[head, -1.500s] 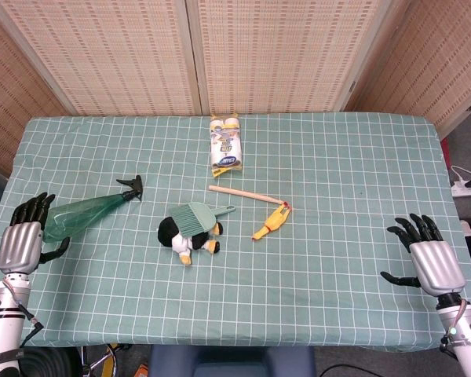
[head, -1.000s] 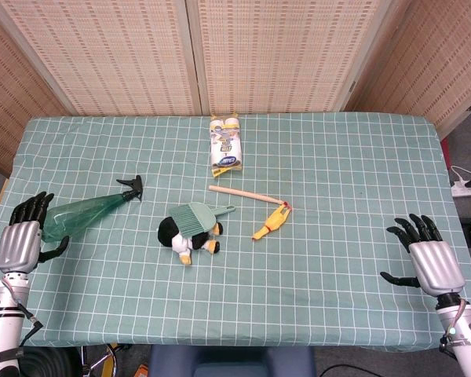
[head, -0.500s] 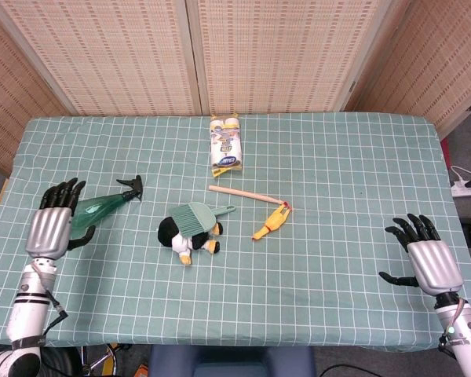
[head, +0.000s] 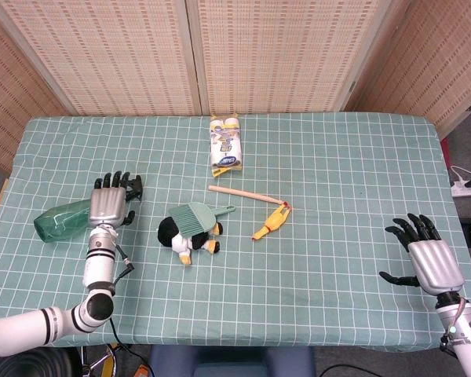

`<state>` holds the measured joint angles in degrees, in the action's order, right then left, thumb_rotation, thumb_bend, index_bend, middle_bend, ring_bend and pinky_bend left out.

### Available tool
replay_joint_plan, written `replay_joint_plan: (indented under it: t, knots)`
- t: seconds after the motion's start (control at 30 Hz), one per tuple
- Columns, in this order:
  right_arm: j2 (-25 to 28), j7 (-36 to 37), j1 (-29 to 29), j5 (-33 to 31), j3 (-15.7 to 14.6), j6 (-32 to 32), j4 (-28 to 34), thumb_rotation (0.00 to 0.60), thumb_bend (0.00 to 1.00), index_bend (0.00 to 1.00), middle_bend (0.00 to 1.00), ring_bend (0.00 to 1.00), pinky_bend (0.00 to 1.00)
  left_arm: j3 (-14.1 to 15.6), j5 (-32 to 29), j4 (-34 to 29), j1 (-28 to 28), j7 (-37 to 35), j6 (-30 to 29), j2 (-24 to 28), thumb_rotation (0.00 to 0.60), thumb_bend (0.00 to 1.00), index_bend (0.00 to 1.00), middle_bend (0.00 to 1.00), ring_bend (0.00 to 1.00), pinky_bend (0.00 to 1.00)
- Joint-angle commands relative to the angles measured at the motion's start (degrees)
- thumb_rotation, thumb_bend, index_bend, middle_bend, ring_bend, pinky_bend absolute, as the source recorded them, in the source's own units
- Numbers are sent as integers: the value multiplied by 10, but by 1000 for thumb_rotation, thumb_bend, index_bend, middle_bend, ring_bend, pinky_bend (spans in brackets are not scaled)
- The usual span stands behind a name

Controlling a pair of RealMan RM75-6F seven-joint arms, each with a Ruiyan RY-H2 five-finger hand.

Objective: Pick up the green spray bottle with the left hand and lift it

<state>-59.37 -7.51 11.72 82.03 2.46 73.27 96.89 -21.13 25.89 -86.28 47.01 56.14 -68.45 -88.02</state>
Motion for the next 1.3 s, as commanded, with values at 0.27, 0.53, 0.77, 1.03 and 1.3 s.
replay_joint_plan:
  t: [0.27, 0.53, 0.77, 1.03, 1.3]
  knots:
    - [7, 9, 6, 3, -3, -13, 2, 600, 0, 219, 139, 0, 0, -17, -124, 150, 65, 69, 28, -67, 600, 294, 0, 71, 39, 112]
    - [7, 13, 7, 4, -3, -14, 1, 600, 0, 219, 140, 0, 0, -24, -207, 186, 82, 115, 46, -74, 600, 276, 0, 77, 39, 109]
    - [6, 11, 6, 5, -3, -10, 0, 600, 0, 219, 141, 0, 0, -19, -195, 216, 89, 109, 66, -78, 600, 276, 0, 91, 42, 111]
    - [1, 9, 5, 7, -2, -4, -2, 600, 0, 220, 142, 0, 0, -8, -212, 243, 92, 124, 88, -84, 600, 276, 0, 130, 52, 116]
    - [-4, 10, 4, 12, -1, 3, -7, 600, 0, 225, 142, 0, 0, 9, -202, 312, 94, 129, 119, -107, 600, 276, 0, 158, 67, 122]
